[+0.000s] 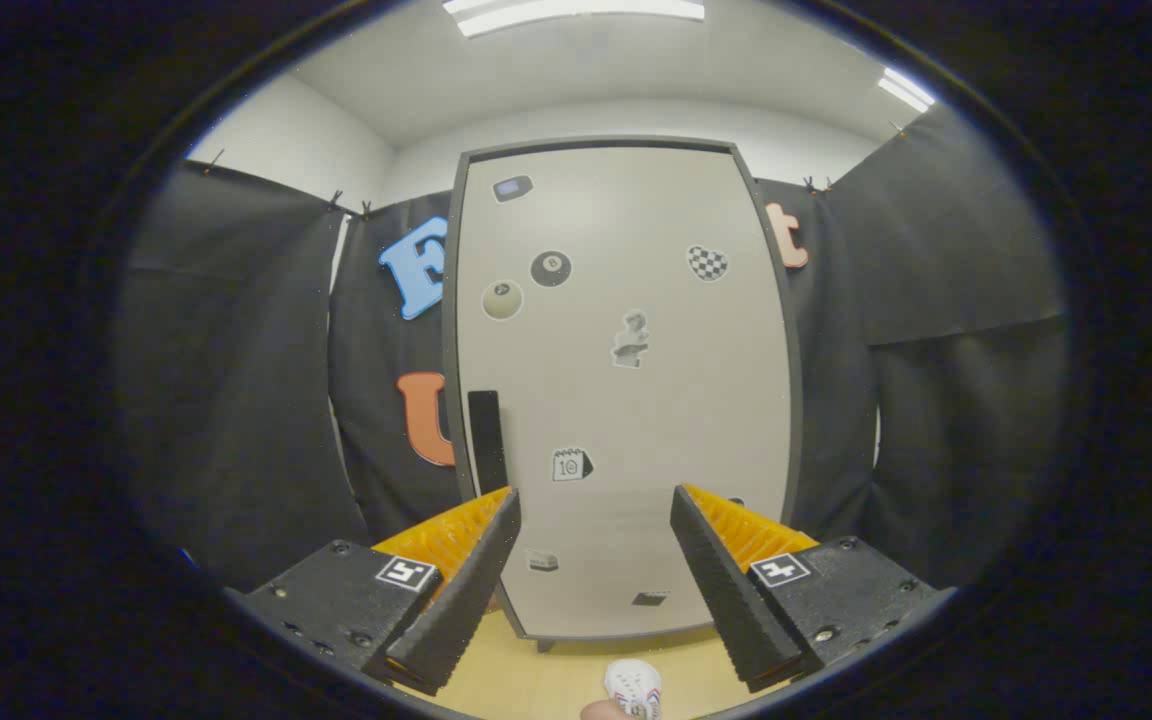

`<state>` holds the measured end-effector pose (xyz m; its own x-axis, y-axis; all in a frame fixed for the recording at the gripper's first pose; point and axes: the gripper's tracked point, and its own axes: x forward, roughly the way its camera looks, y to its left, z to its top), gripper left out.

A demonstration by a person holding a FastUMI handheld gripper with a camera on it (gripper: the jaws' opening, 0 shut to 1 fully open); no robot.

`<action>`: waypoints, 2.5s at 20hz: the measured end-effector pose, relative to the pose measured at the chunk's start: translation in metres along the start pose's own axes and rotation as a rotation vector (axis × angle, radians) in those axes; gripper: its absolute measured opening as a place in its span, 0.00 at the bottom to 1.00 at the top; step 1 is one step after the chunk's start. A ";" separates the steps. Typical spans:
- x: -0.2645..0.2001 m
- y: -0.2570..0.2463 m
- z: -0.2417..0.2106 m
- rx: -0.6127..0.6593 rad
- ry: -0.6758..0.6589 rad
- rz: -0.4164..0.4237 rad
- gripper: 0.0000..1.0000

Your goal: Open the shoe cabinet door, grab the shoes and put them into the shoe cabinet, then close the shoe cabinet door.

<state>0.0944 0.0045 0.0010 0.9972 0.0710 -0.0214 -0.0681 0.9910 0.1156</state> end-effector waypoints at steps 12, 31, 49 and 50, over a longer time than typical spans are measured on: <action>0.119 0.061 -0.008 -0.051 0.003 0.099 0.99; 0.115 0.087 -0.031 -0.032 0.165 0.176 0.28; 0.053 0.056 -0.025 -0.004 0.170 0.426 0.27; 0.052 0.054 -0.025 -0.005 0.164 0.432 0.27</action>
<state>0.1417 0.0642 -0.0186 0.8596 0.4943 -0.1293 -0.4770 0.8671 0.1435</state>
